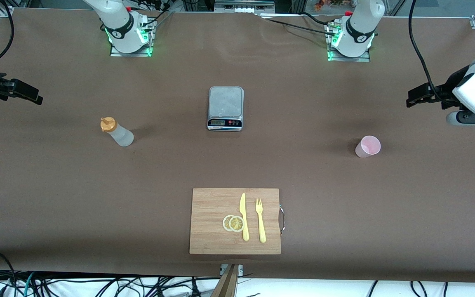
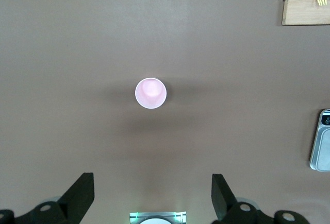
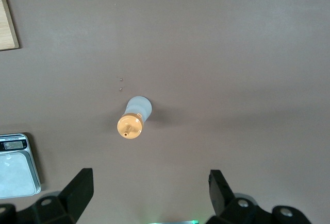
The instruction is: Add sauce to pink cup with both arms
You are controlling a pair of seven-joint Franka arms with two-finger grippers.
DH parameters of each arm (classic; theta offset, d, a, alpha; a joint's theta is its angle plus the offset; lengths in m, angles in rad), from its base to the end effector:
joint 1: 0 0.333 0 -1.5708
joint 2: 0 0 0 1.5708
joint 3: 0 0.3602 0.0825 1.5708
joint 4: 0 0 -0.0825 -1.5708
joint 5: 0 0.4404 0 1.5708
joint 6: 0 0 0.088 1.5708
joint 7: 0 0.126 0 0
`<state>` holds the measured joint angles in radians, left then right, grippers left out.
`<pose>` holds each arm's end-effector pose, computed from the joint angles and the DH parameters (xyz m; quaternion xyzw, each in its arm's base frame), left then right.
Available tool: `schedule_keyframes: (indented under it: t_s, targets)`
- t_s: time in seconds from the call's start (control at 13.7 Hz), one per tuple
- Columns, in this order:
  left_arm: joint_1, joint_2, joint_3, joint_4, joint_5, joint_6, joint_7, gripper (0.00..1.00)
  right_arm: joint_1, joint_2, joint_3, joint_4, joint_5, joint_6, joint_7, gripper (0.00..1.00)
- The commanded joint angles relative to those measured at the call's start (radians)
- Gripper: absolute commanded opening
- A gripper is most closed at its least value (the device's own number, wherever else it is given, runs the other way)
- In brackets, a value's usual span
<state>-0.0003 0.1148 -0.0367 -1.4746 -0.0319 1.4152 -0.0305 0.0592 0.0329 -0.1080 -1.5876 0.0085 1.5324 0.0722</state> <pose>0.6293 -0.0264 0.6165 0.9960 -0.0044 -0.0875 0.0151 0.6141 -0.0278 0.6177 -0.9972 0.0605 0.0440 0.0020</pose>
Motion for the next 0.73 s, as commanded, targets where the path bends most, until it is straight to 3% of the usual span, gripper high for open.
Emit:
schedule_keyframes:
  t_s: [0.0,0.66]
  targets:
    - [0.000,0.039,0.001,0.045,0.016,-0.012,-0.005,1.00,0.001,0.001,-0.002,0.009,0.016,-0.014,-0.003,1.00]
    - [0.032,0.138,0.009,0.045,0.023,0.014,0.006,1.00,0.001,0.001,-0.002,0.009,0.018,-0.014,-0.003,1.00]
